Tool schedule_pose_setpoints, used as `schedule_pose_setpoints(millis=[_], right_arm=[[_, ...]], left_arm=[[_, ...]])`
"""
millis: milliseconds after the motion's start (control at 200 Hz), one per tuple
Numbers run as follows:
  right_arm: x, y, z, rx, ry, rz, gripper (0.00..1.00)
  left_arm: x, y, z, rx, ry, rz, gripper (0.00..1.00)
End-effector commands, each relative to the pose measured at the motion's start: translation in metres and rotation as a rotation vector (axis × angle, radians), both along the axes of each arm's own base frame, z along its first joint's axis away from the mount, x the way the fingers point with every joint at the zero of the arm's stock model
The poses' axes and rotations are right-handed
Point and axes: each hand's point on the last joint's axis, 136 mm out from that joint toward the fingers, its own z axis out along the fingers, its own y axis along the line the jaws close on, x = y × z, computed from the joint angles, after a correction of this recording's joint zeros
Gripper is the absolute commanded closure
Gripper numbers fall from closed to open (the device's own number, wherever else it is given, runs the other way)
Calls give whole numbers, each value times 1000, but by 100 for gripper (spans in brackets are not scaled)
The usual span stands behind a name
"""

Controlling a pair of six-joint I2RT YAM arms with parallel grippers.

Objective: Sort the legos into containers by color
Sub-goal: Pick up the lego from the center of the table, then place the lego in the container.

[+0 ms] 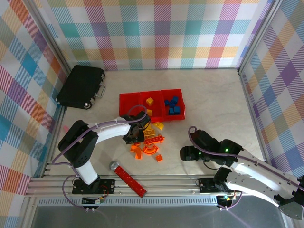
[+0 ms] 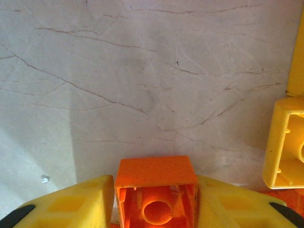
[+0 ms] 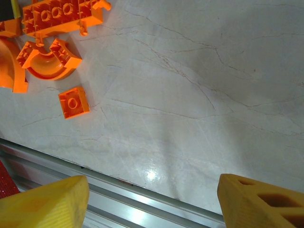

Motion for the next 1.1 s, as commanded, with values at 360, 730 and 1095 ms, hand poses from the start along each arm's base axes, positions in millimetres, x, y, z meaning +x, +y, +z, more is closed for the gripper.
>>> schedule_pose_setpoints(millis=[360, 730, 1095], right_arm=[[0, 3, 6, 22, 11, -4, 28], [3, 3, 9, 12, -3, -7, 28], [12, 23, 9, 1, 13, 41, 28]], left_arm=[[0, 5, 2, -10, -14, 6, 74], [10, 8, 95, 24, -243, -49, 79], [65, 43, 164, 110, -389, -73, 72]])
